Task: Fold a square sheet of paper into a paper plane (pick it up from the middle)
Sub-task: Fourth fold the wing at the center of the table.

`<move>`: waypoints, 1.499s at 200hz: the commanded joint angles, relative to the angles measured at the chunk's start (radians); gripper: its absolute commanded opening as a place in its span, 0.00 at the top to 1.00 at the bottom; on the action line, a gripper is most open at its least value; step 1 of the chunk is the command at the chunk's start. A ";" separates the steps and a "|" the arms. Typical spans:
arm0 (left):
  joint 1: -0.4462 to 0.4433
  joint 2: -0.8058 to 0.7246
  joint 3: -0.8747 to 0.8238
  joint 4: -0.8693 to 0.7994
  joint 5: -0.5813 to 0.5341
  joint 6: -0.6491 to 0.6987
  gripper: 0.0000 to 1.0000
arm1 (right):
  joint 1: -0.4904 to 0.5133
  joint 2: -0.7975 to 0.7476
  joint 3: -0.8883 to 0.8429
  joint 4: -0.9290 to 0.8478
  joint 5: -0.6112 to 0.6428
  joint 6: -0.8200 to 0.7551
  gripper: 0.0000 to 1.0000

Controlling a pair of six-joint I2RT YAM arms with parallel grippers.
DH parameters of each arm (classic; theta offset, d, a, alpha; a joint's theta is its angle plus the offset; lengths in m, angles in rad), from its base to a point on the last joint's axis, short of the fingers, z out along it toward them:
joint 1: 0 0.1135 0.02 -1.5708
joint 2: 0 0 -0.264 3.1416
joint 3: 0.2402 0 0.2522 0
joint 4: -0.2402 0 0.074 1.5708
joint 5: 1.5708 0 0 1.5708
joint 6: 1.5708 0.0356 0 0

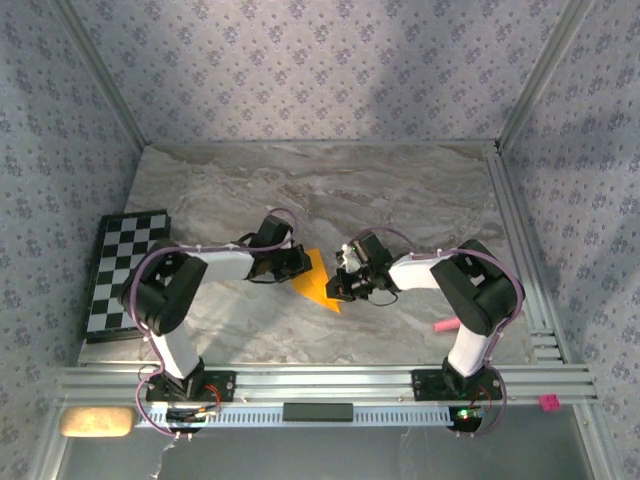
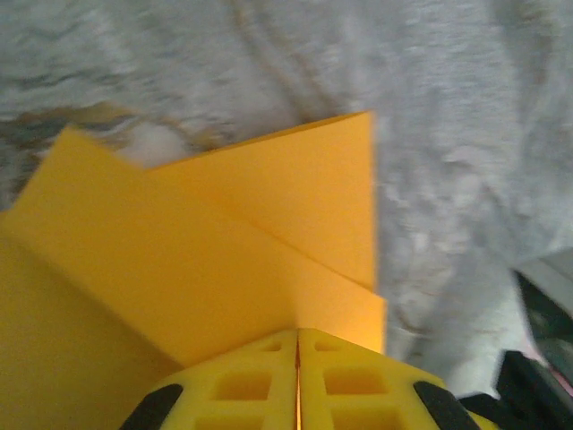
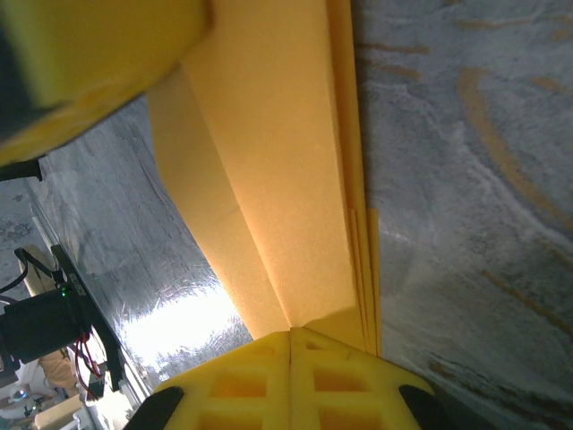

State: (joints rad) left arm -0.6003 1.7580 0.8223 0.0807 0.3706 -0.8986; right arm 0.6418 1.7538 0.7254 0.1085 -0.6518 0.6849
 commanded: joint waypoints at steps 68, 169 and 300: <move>0.020 0.034 -0.036 -0.002 -0.034 0.028 0.92 | 0.023 -0.047 0.130 -0.223 0.025 -0.031 1.00; 0.020 0.033 -0.040 0.003 -0.030 0.028 0.92 | 0.016 0.137 0.183 -0.209 0.048 -0.038 1.00; 0.039 0.053 -0.029 -0.027 -0.029 0.052 0.93 | -0.001 -0.157 -0.184 -0.206 -0.025 -0.097 0.97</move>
State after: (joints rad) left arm -0.5823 1.7710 0.8055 0.1246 0.4007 -0.8715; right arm 0.6456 1.6157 0.6033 0.0051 -0.6781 0.6094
